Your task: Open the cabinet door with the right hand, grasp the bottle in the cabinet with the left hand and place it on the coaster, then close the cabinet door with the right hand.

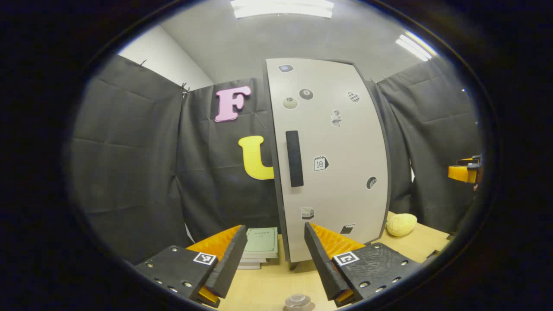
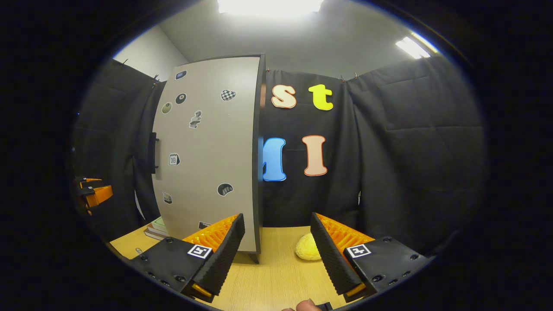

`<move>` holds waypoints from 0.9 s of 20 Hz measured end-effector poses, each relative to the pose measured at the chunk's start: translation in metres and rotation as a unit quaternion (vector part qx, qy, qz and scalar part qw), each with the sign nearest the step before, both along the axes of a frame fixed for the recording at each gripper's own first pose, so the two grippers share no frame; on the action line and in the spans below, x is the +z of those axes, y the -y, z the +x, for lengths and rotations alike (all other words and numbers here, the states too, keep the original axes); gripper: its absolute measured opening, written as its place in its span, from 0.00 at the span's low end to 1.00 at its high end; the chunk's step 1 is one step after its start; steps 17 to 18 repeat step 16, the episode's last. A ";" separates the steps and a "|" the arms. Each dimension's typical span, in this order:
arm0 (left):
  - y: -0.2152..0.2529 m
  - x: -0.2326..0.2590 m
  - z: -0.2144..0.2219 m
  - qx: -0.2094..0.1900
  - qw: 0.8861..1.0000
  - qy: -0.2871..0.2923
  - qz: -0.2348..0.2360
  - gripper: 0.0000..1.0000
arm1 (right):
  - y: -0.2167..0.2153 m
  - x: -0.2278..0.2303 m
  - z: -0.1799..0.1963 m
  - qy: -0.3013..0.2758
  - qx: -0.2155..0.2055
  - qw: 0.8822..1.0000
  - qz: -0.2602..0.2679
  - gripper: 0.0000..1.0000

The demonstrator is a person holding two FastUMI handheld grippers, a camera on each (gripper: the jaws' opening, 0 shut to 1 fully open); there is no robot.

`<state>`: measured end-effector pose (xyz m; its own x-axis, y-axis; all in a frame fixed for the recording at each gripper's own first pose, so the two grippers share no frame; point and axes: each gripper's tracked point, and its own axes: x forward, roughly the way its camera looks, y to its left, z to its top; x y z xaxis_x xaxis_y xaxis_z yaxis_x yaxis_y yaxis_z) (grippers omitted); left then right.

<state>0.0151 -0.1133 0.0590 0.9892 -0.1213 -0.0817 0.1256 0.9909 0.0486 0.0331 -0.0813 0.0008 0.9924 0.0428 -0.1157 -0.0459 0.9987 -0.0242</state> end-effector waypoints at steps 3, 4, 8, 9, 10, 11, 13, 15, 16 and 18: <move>0.004 0.001 -0.003 -0.002 1.000 0.001 0.000 0.80 | -0.001 0.004 -0.002 0.007 -0.001 1.000 -0.007 0.97; 0.005 0.003 -0.003 -0.003 1.000 0.002 0.002 0.83 | -0.003 0.005 -0.002 0.009 0.001 1.000 -0.004 0.97; 0.007 0.008 -0.003 -0.002 1.000 0.008 0.004 0.83 | -0.001 0.011 -0.006 0.014 0.003 1.000 -0.002 0.97; 0.009 0.007 -0.002 -0.002 1.000 0.007 0.003 0.82 | 0.000 0.011 -0.007 0.016 0.003 1.000 -0.002 0.97; 0.008 0.007 -0.003 -0.001 1.000 0.006 0.003 0.82 | 0.001 0.012 -0.009 0.016 0.004 1.000 -0.002 0.97; 0.009 0.007 -0.005 -0.001 1.000 0.006 0.002 0.83 | 0.002 0.012 -0.009 0.016 0.004 1.000 -0.003 0.97; 0.011 0.006 -0.004 -0.002 1.000 0.005 0.004 0.80 | 0.002 0.011 -0.008 0.013 0.005 1.000 -0.005 0.93; 0.011 0.007 -0.004 -0.003 1.000 0.005 0.011 0.83 | 0.001 0.011 -0.004 0.013 0.005 1.000 -0.005 0.93; 0.010 0.009 -0.004 -0.001 1.000 0.007 0.012 0.85 | 0.002 0.013 -0.005 0.014 0.004 1.000 -0.004 0.97; 0.010 0.009 -0.004 -0.001 1.000 0.007 0.012 0.85 | 0.002 0.013 -0.005 0.014 0.004 1.000 -0.004 0.97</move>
